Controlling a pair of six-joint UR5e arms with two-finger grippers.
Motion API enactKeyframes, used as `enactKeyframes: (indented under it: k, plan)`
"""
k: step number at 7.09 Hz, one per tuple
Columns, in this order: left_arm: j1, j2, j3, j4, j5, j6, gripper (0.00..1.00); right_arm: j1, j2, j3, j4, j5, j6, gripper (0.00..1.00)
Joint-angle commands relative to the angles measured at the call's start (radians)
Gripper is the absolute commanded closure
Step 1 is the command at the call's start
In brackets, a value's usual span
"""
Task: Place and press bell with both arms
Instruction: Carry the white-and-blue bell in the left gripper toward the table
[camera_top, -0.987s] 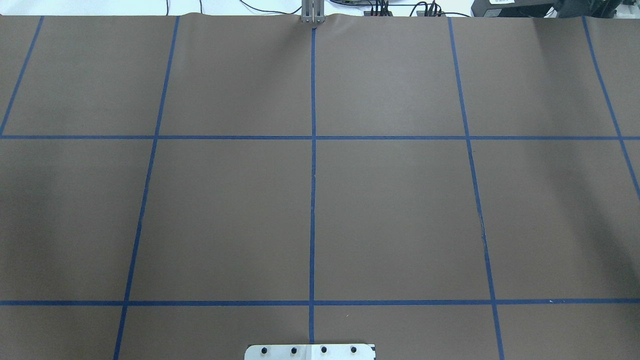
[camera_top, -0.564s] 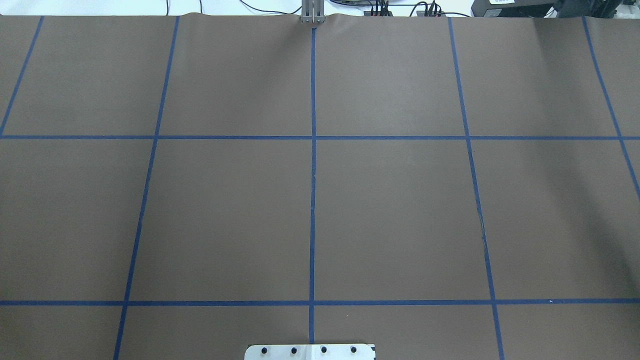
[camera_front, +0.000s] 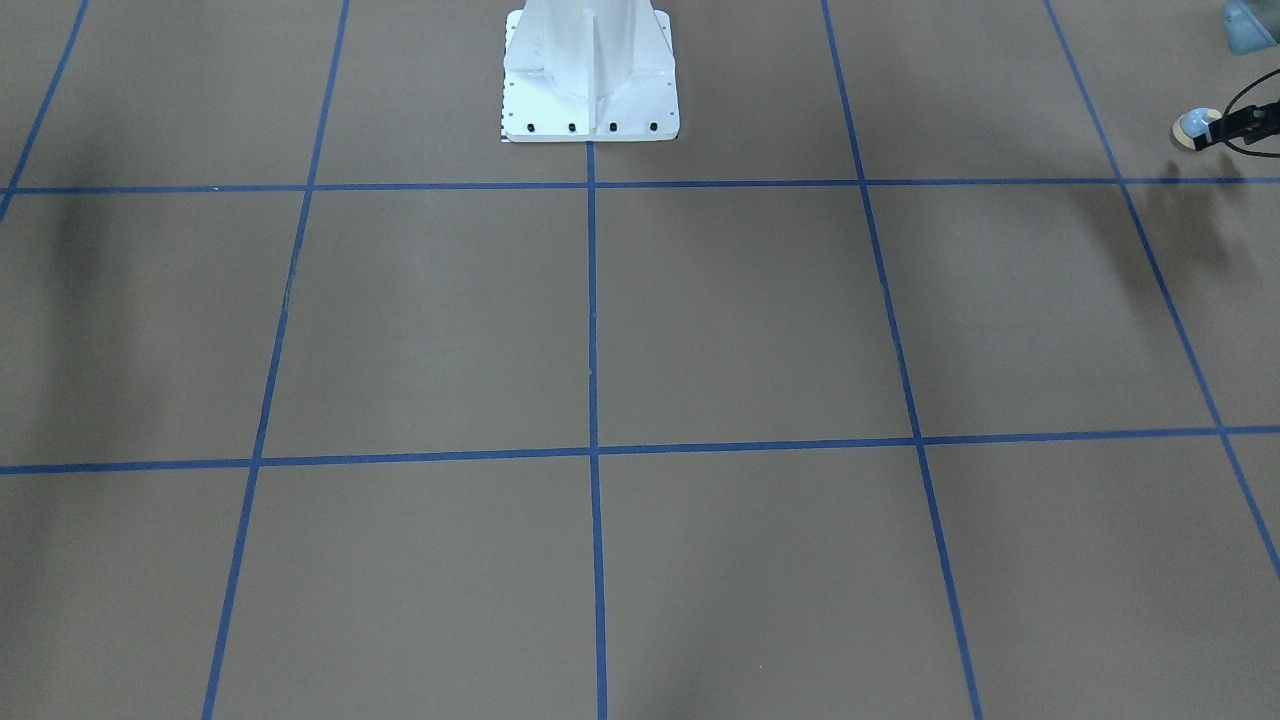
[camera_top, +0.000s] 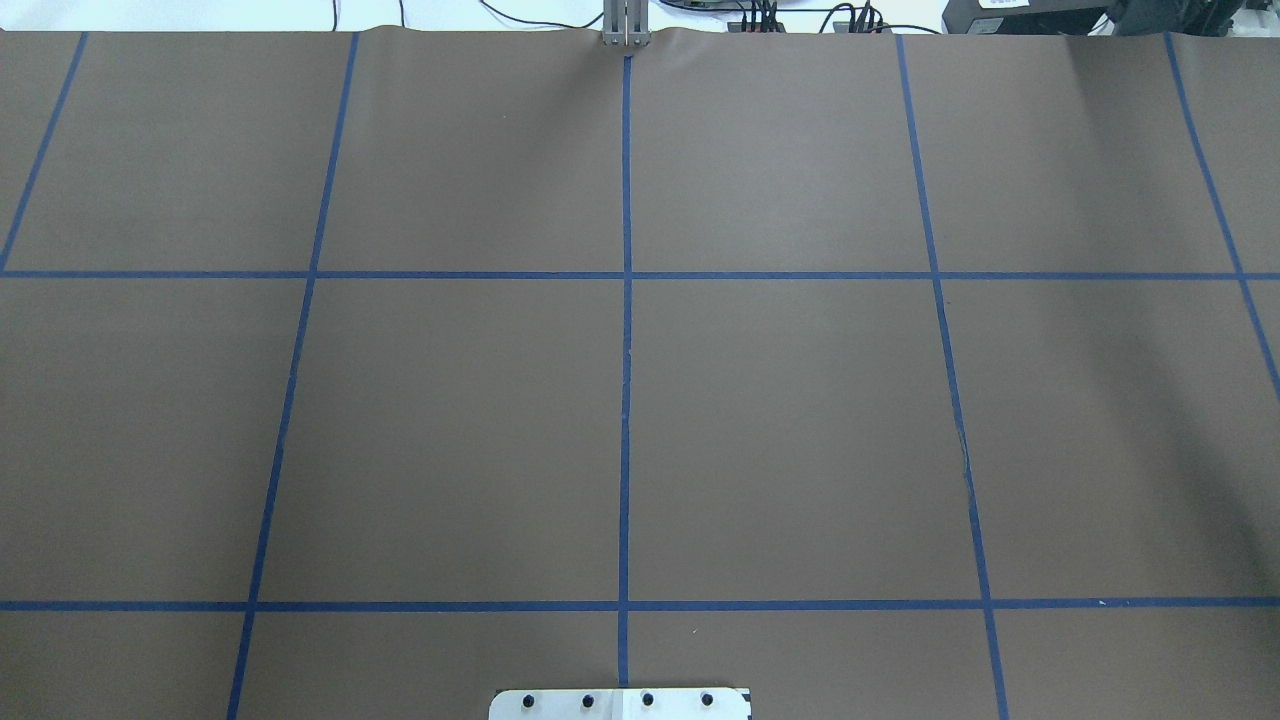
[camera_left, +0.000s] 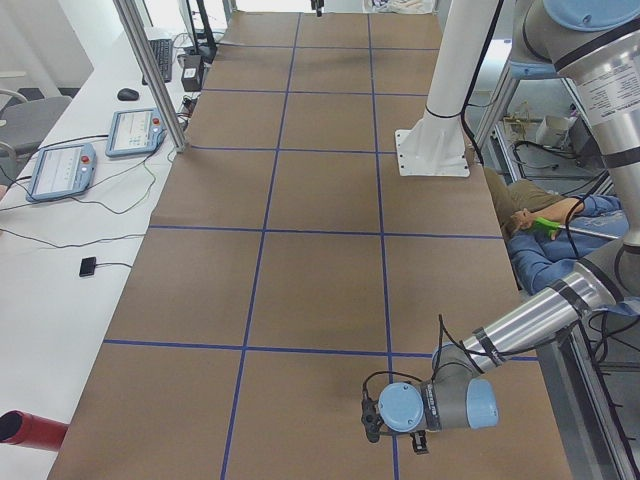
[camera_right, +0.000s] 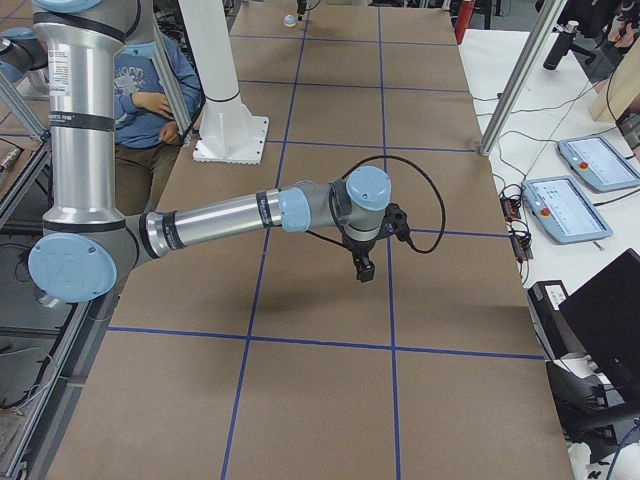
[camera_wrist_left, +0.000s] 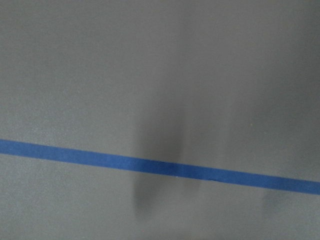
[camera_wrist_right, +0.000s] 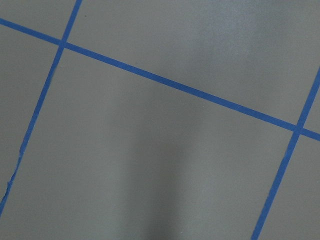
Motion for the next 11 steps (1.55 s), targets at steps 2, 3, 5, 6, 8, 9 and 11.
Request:
enactKeyframes:
  k: [2, 3, 5, 6, 8, 9, 11]
  plan:
    - [0.028, 0.054, -0.001, -0.031, 0.004, -0.015, 0.0, -0.004, 0.002, 0.006, 0.0, 0.001, 0.002, 0.0]
    - [0.031, 0.051, -0.002, -0.037, 0.002, -0.02, 0.0, -0.005, 0.0, 0.004, 0.0, 0.0, 0.0, 0.0]
    - [0.048, 0.035, -0.002, -0.037, -0.001, -0.024, 0.0, -0.005, 0.0, 0.004, 0.0, 0.0, 0.0, 0.0]
    - [0.063, 0.027, -0.002, -0.039, -0.009, -0.043, 0.0, -0.008, 0.0, 0.004, 0.0, 0.0, 0.0, 0.0]
    - [0.083, 0.025, -0.001, -0.039, -0.009, -0.047, 0.0, -0.01, 0.0, 0.004, 0.0, 0.0, 0.0, 0.0]
    - [0.092, 0.024, -0.001, -0.039, -0.009, -0.047, 0.0, -0.014, 0.0, 0.004, 0.0, 0.0, 0.0, 0.0]
    - [0.108, 0.012, 0.001, -0.037, -0.009, -0.055, 0.0, -0.017, 0.0, 0.004, 0.0, 0.0, 0.0, 0.0]
